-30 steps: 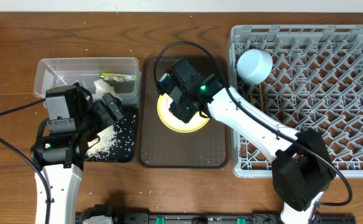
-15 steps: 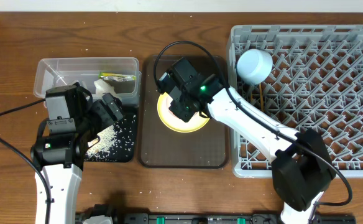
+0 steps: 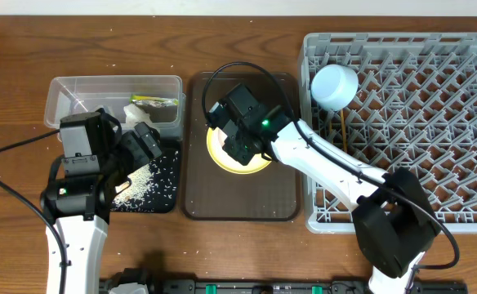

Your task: Sort waste into correct bins and load items into the dishwasher rack

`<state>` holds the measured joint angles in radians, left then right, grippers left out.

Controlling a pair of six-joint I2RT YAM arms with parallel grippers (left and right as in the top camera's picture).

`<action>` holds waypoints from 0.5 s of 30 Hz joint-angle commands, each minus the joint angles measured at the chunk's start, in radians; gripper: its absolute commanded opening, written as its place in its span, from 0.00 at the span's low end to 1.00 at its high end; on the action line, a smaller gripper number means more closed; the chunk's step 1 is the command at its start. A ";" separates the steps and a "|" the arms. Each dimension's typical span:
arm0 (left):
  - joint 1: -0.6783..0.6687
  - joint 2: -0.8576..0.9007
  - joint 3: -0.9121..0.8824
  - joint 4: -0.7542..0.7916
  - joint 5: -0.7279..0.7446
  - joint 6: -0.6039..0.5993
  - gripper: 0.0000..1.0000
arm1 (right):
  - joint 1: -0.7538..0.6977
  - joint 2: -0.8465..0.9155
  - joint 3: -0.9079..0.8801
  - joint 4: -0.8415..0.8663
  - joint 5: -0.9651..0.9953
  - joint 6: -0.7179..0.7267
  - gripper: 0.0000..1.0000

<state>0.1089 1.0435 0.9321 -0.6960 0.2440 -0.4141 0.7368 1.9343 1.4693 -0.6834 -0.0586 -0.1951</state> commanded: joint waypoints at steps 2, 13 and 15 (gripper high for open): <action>0.004 0.001 0.022 0.000 -0.002 0.013 0.96 | 0.013 -0.031 -0.008 0.002 0.002 0.007 0.18; 0.004 0.001 0.022 0.000 -0.002 0.013 0.96 | 0.013 -0.031 -0.008 0.003 0.002 0.007 0.04; 0.004 0.001 0.022 0.000 -0.002 0.012 0.96 | 0.013 -0.031 -0.008 0.003 0.002 0.008 0.01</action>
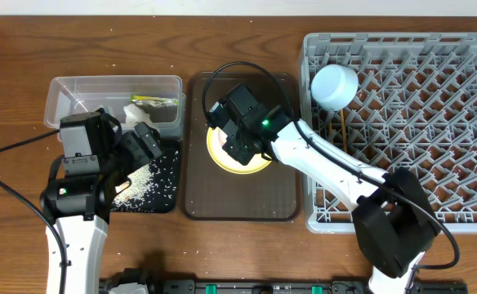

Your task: Sort waste into correct bins and load items into the dishwasher rack

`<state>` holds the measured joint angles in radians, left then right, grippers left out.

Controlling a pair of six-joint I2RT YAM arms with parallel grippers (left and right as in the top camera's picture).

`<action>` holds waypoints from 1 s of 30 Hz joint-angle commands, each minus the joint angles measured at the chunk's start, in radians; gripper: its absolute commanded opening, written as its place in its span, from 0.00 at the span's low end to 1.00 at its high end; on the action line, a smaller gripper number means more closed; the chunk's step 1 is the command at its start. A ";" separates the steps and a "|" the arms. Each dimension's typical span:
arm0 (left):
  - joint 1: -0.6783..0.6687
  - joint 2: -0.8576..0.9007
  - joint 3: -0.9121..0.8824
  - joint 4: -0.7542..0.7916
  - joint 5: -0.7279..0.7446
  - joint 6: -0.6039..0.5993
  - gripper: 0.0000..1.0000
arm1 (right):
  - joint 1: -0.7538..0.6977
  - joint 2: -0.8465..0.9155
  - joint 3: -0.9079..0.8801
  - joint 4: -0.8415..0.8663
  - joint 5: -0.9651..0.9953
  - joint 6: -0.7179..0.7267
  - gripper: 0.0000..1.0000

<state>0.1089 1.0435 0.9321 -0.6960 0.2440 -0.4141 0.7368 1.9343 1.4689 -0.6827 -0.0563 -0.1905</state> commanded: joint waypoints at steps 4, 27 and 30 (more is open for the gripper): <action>0.004 0.001 0.022 0.000 -0.002 0.013 0.96 | 0.014 -0.045 0.008 0.002 -0.018 0.029 0.01; 0.004 0.001 0.022 0.000 -0.002 0.013 0.96 | -0.546 -0.423 0.003 -0.271 -0.852 0.107 0.01; 0.004 0.001 0.022 0.000 -0.002 0.013 0.96 | -0.625 -0.420 -0.064 -0.261 -0.985 0.082 0.01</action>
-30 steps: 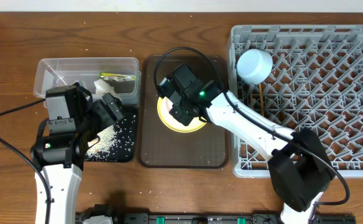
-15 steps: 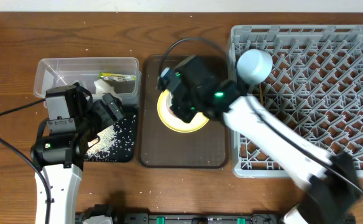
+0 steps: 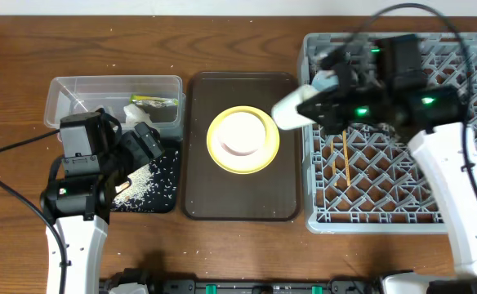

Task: Sort waste into correct bins and load items into the dishwasher rack
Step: 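Lift the white bowl and carry it right into the dish rack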

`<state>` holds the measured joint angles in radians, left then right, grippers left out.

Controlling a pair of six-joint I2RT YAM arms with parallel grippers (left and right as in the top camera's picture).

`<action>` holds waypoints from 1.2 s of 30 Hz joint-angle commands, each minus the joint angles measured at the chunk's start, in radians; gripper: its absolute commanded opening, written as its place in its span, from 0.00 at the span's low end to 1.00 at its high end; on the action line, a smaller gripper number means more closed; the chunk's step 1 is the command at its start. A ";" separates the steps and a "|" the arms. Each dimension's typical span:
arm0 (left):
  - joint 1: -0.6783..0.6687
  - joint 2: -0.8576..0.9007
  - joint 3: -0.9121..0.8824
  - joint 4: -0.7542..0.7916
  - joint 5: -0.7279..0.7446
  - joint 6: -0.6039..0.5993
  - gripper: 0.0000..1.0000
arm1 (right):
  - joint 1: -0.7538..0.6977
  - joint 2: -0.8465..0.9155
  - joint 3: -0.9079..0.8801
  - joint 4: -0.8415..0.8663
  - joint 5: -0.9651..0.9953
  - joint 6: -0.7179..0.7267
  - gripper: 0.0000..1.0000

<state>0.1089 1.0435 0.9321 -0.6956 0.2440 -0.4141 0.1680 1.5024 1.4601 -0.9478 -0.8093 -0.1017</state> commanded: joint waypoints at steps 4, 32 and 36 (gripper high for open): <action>0.004 0.001 0.022 0.000 -0.002 0.013 0.96 | -0.137 0.014 -0.166 0.078 -0.348 -0.011 0.01; 0.004 0.001 0.022 0.000 -0.002 0.013 0.96 | -0.235 0.075 -0.475 0.429 -0.289 0.094 0.01; 0.004 0.001 0.022 0.000 -0.002 0.013 0.96 | -0.235 0.110 -0.475 0.429 -0.259 0.093 0.01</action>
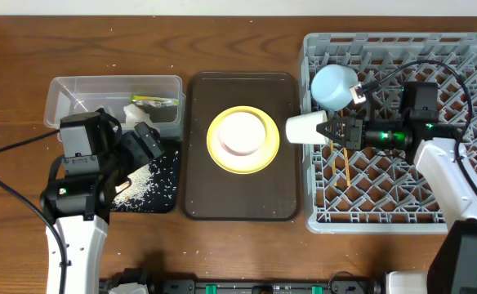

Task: Sort waste into correct bins and load items into the dishwasher rack
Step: 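Lift the white bowl and carry it right into the dish rack, then lower the white bowl into the rack and open the right gripper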

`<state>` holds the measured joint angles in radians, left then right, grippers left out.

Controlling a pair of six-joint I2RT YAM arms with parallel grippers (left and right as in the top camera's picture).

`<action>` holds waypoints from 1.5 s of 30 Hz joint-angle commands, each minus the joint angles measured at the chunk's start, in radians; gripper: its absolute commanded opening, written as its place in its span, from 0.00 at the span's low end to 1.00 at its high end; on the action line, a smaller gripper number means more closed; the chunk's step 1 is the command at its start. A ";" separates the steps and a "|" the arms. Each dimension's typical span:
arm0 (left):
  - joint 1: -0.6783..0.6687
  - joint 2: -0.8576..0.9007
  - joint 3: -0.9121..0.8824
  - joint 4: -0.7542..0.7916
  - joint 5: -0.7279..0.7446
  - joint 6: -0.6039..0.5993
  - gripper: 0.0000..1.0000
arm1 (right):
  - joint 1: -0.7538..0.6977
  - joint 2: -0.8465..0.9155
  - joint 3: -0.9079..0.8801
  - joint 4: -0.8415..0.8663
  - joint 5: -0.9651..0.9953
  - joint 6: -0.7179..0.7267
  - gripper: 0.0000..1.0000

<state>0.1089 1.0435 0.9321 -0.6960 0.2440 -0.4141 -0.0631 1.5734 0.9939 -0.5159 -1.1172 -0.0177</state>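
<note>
My right gripper (336,131) is shut on a white cup (305,129), held on its side over the left edge of the grey dishwasher rack (467,49). A pale blue bowl (334,84) sits upside down in the rack's far left corner, just behind the cup. A wooden chopstick (346,162) lies in the rack below the gripper. The yellow plate (242,139) with a white centre rests on the brown tray (238,200). My left gripper (144,140) hovers at the black bin (153,186); its jaws are not clearly seen.
A clear bin (112,90) holding scraps and a wrapper stands at the back left. The black bin has white rice grains scattered in it. Cables loop over the rack near the right arm.
My right gripper, with the white cup, has moved from near the rack's far left corner down to the middle of the rack's left edge, and the arm has drawn back right. The left arm is unchanged.
My right gripper stayed low over the left part of the yellow plate for two moments. Then it was away from the plate, holding a white cup by the rack's far left corner. Now the cup hangs at the rack's left edge. The left arm never moved.
</note>
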 commanded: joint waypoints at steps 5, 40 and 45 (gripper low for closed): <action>0.004 0.001 0.022 0.000 -0.002 0.013 0.96 | -0.016 0.061 -0.009 -0.005 0.099 0.002 0.01; 0.004 0.001 0.022 0.000 -0.002 0.013 0.96 | -0.050 0.060 -0.006 -0.212 0.408 -0.043 0.14; 0.004 0.001 0.022 0.000 -0.002 0.013 0.96 | -0.050 0.059 0.004 -0.248 0.503 -0.042 0.16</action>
<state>0.1089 1.0435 0.9321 -0.6960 0.2440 -0.4141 -0.1062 1.6226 0.9997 -0.7353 -0.7757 -0.0486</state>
